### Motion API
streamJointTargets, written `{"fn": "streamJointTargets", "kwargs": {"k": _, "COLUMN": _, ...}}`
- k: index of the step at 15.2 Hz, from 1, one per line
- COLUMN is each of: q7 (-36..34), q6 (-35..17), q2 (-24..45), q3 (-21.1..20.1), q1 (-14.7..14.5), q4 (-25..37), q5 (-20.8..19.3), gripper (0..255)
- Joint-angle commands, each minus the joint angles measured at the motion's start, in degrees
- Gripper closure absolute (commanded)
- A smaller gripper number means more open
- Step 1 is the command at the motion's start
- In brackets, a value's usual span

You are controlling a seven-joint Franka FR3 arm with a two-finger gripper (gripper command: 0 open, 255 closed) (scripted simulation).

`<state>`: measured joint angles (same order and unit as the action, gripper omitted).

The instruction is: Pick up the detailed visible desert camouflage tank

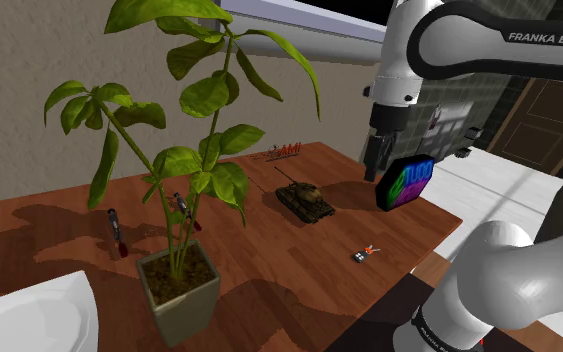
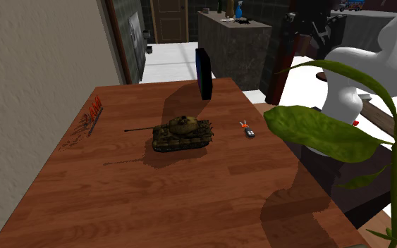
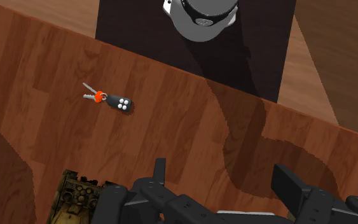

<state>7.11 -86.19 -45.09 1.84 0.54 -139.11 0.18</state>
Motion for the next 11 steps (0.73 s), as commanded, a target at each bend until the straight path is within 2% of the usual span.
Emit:
{"fn": "streamJointTargets", "kwargs": {"k": 1, "q7": 0.0, "q6": 0.0, "q2": 0.0, "q3": 0.0, "q1": 0.0, "q4": 0.0, "q5": 0.0, "gripper": 0}}
{"fn": "streamJointTargets", "kwargs": {"k": 11, "q7": 1.7, "q6": -17.2, "q2": 18.5, "q3": 4.0, "q1": 2.3, "q4": 2.6, "q5": -1.8, "gripper": 0}}
